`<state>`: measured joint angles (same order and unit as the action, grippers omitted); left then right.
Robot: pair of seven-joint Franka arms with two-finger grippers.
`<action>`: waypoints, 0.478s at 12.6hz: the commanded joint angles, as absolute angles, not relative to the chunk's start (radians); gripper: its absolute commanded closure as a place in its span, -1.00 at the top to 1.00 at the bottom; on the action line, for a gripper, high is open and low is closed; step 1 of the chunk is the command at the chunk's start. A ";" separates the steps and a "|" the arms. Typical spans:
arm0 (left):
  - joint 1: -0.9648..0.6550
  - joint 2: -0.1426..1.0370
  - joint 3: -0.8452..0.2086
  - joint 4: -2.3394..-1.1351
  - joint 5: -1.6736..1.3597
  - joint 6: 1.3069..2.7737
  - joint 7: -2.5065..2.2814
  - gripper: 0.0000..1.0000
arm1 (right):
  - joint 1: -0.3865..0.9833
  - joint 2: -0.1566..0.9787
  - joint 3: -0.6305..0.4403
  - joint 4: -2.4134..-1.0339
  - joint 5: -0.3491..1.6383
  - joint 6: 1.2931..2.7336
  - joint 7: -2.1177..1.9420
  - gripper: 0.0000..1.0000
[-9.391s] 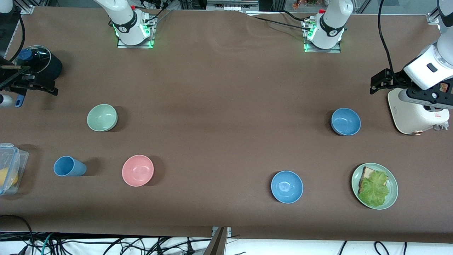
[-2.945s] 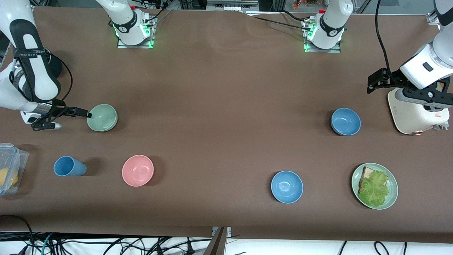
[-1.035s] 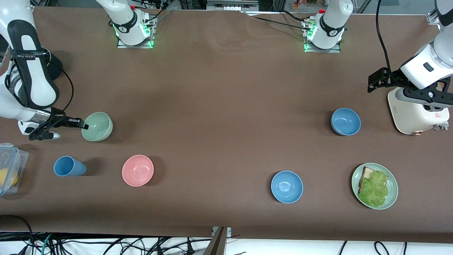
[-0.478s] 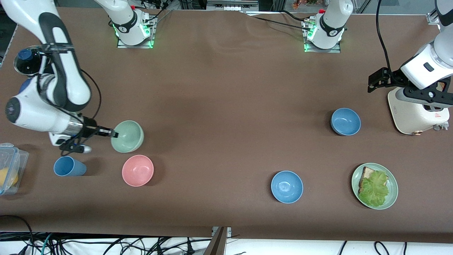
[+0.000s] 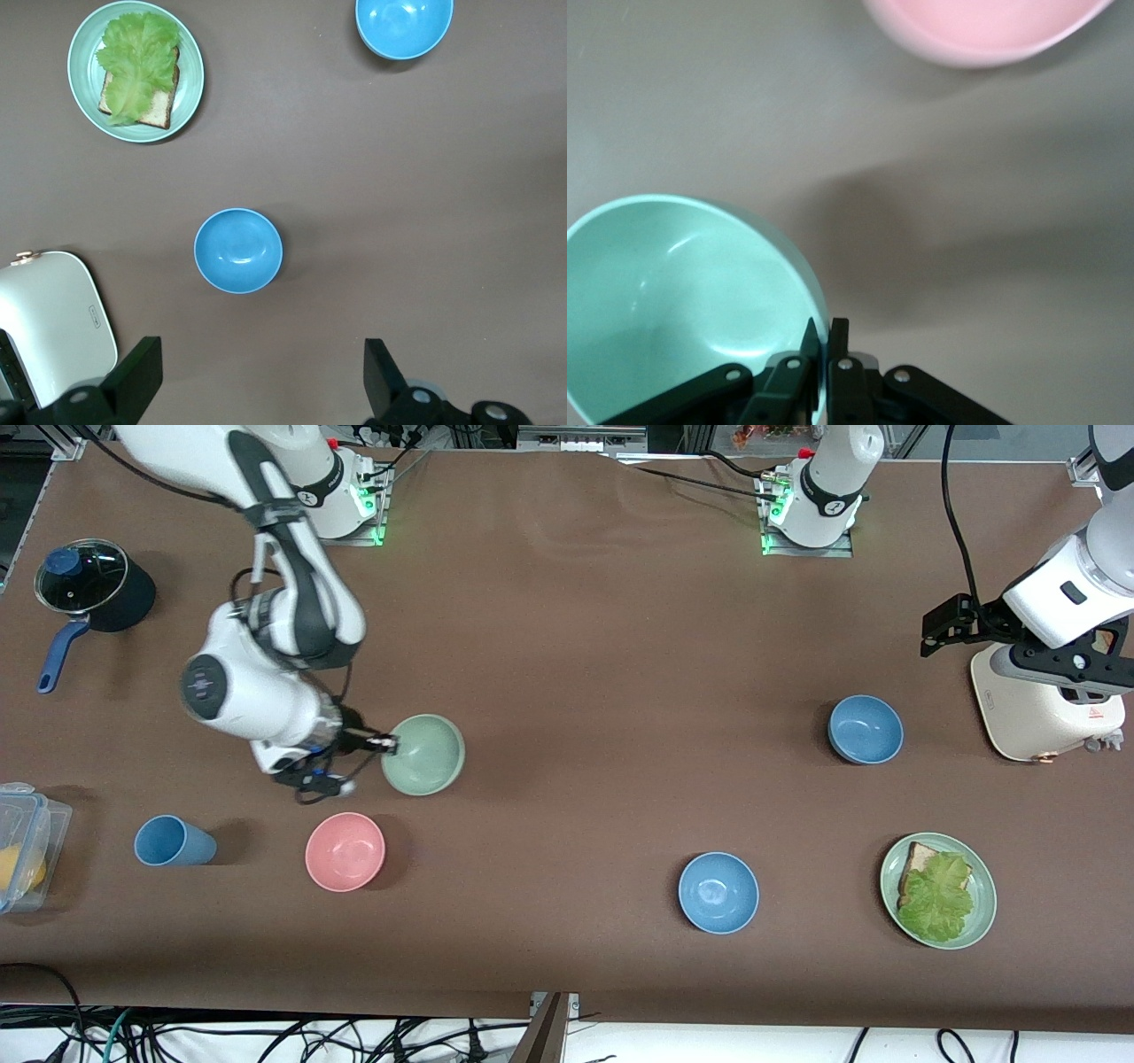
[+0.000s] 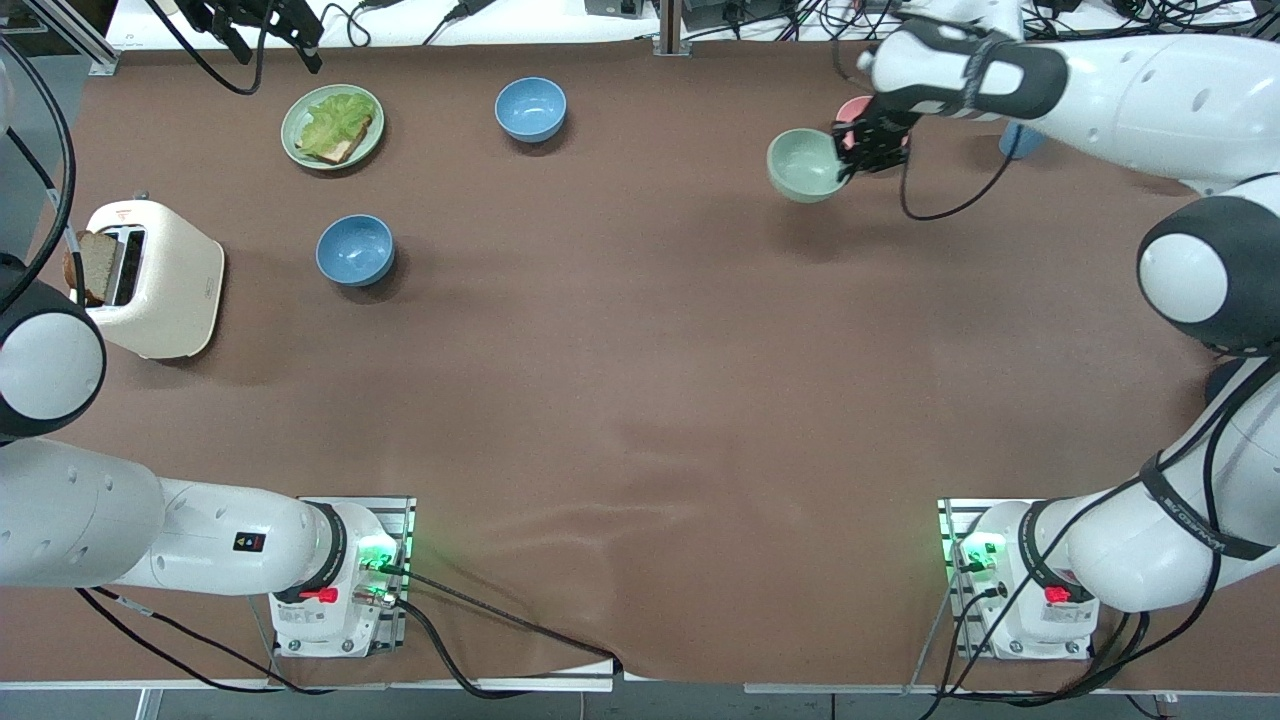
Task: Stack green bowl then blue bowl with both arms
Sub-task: 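Drag the pale green bowl with the right gripper toward the table middle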
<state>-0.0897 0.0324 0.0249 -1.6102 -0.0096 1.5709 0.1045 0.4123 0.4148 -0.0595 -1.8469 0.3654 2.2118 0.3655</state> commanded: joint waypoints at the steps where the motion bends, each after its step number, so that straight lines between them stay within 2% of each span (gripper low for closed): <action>1: -0.087 0.021 0.023 -1.609 -0.009 1.559 0.100 1.00 | 0.526 0.468 -0.071 -1.784 0.342 2.215 0.494 -1.00; 6: -0.087 0.021 0.023 -1.609 -0.009 1.559 0.100 1.00 | 0.695 0.564 -0.071 -1.665 0.345 2.217 0.667 -1.00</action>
<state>-0.0897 0.0324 0.0249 -1.6102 -0.0096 1.5708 0.1045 0.6471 0.5099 -0.0591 -1.7421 0.3608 2.2256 0.5972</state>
